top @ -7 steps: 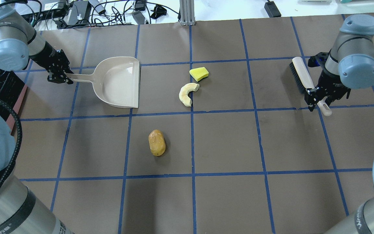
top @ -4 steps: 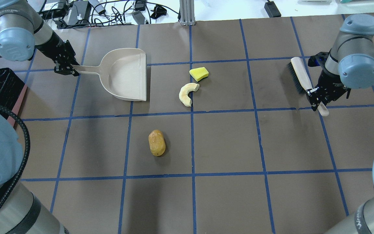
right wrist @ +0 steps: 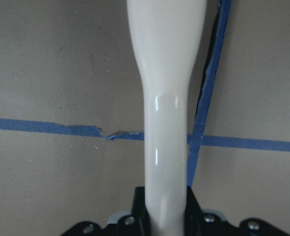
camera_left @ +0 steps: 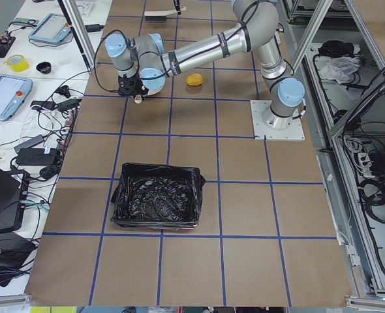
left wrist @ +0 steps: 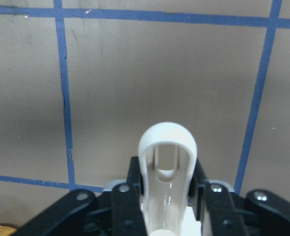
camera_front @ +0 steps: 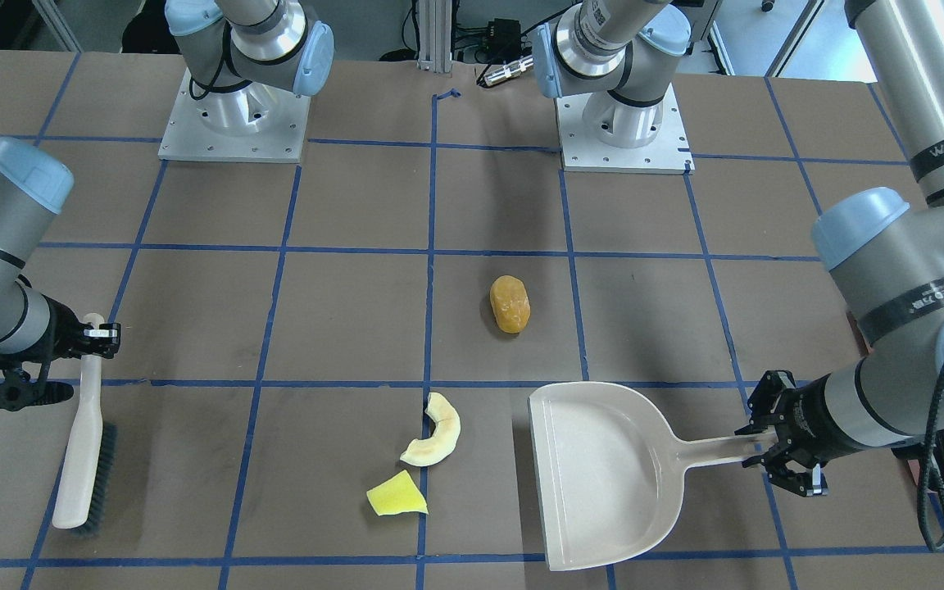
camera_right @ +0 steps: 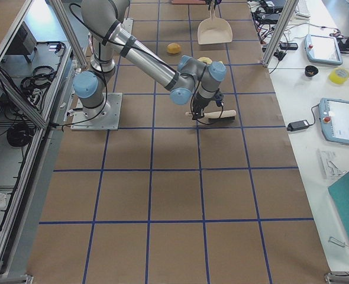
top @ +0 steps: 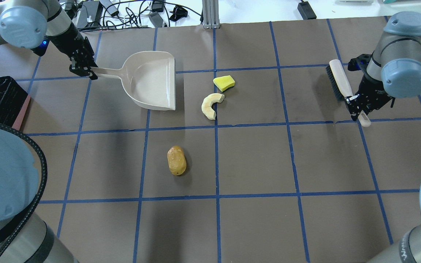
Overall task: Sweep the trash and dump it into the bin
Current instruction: 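Lift the brush with the right gripper and move it toward the banana peel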
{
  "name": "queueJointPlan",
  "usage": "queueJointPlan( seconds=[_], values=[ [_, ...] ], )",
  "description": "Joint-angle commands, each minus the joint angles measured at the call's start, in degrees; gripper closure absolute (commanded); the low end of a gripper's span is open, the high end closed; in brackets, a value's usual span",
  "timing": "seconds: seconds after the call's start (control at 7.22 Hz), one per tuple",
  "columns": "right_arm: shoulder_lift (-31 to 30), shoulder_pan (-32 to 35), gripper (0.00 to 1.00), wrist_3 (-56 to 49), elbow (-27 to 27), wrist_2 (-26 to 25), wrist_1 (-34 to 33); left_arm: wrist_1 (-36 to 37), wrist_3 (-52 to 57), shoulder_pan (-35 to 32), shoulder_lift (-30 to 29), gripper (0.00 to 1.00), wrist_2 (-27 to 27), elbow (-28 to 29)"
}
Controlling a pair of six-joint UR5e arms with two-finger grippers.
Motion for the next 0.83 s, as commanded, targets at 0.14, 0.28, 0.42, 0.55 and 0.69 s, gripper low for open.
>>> queueJointPlan(
  seconds=[0.14, 0.28, 0.42, 0.55, 0.69],
  values=[
    [-2.1, 6.7, 0.92, 7.9, -2.7, 0.3, 0.6, -2.8, -8.3, -4.6, -0.6, 1.0, 1.3, 4.7],
    [-1.9, 12.2, 0.92, 13.9, -3.8, -0.2, 2.4, -2.7, -12.8, -6.6, -1.9, 1.0, 5.3, 5.5],
    [-1.7, 16.3, 0.92, 18.4, -5.1, 0.5, 4.5, -2.1, -15.1, -8.4, -3.1, 1.0, 8.5, 5.6],
    [-1.4, 20.0, 0.94, 23.2, -5.5, 0.7, 6.5, -1.9, -16.3, -8.9, -3.4, 1.0, 9.8, 5.6],
    [-1.4, 23.3, 0.94, 26.2, -5.7, 1.9, 6.6, -2.1, -16.2, -9.5, -3.2, 1.0, 10.2, 5.1]
  ],
)
